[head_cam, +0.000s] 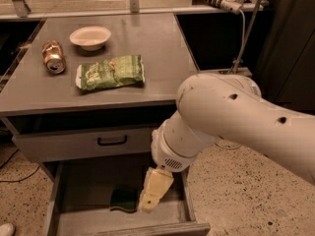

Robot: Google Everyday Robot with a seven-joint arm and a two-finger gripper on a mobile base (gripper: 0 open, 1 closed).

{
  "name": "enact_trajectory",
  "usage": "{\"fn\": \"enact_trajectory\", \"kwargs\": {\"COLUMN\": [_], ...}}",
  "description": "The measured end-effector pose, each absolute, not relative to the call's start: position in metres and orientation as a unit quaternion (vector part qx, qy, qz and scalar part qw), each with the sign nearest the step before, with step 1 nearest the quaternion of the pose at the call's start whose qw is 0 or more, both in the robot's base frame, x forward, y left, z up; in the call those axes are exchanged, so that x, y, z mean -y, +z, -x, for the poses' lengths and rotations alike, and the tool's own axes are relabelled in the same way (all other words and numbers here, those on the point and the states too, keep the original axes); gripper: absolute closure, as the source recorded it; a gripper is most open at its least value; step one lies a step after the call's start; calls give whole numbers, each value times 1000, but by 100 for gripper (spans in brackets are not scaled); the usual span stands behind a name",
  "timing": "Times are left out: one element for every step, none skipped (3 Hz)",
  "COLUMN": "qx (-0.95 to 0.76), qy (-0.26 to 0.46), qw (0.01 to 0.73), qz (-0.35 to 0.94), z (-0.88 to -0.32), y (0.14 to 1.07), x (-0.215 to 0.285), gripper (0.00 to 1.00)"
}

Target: Pick sponge from middle drawer and place on counter

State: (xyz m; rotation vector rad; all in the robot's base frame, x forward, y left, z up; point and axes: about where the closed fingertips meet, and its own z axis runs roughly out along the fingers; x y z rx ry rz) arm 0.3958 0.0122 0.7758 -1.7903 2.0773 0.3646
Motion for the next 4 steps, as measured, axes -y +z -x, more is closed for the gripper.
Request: {"fn": "enact_trajectory", "kwargs": {"qx": [-744,-768,-781,-781], "qy": [139,173,189,190], "qw": [191,196,213,213], "qz": [625,585,556,556], "z": [-397,-399,-411,-411], "y": [756,686,635,635], "x": [-12,-5,-5,-5], "gripper": [0,0,0,0]}}
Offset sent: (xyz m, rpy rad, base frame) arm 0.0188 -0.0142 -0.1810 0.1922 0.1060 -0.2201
